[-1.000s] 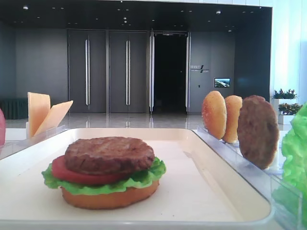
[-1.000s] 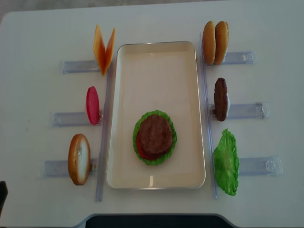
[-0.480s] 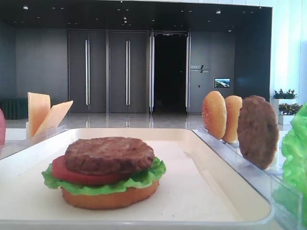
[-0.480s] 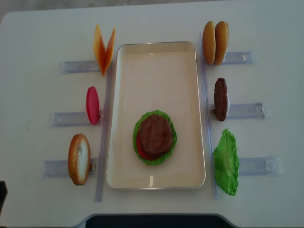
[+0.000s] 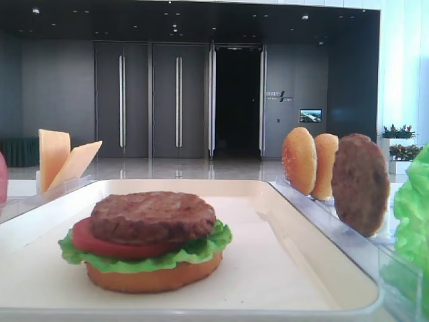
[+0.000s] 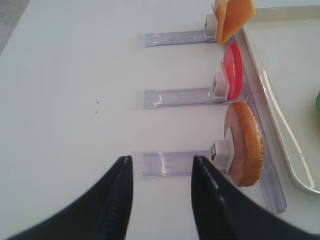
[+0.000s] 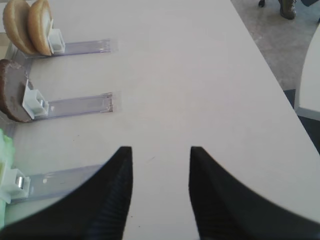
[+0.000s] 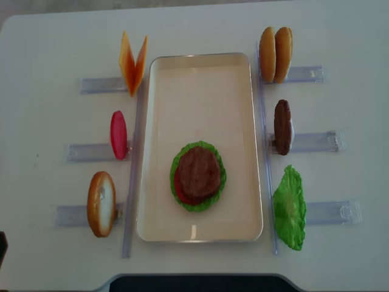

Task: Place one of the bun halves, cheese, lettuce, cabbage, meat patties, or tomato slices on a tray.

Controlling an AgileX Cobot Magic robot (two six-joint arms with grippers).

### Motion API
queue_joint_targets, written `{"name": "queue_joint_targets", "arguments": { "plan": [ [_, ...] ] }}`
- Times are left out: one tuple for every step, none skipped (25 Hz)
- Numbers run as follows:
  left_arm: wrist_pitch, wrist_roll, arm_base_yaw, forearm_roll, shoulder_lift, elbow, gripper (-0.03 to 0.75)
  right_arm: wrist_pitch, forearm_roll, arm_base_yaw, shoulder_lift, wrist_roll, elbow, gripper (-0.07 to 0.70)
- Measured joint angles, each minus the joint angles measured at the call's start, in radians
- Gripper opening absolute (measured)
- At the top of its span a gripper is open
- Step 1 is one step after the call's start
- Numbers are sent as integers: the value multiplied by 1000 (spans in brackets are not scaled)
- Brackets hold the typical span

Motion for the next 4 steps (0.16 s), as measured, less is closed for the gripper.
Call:
{"name": "queue_joint_targets", "arguments": {
  "plan": [
    [0, 0, 0, 0, 0, 0, 286, 0, 0, 0, 0, 0, 0, 293],
    [0, 0, 0, 0, 0, 0, 281, 0, 0, 0, 0, -1, 0, 293],
    [0, 0, 0, 0, 0, 0, 278, 0, 0, 0, 0, -8, 0, 293],
    [0, 0, 0, 0, 0, 0, 276, 0, 0, 1, 0, -8, 0, 293]
  ]
}}
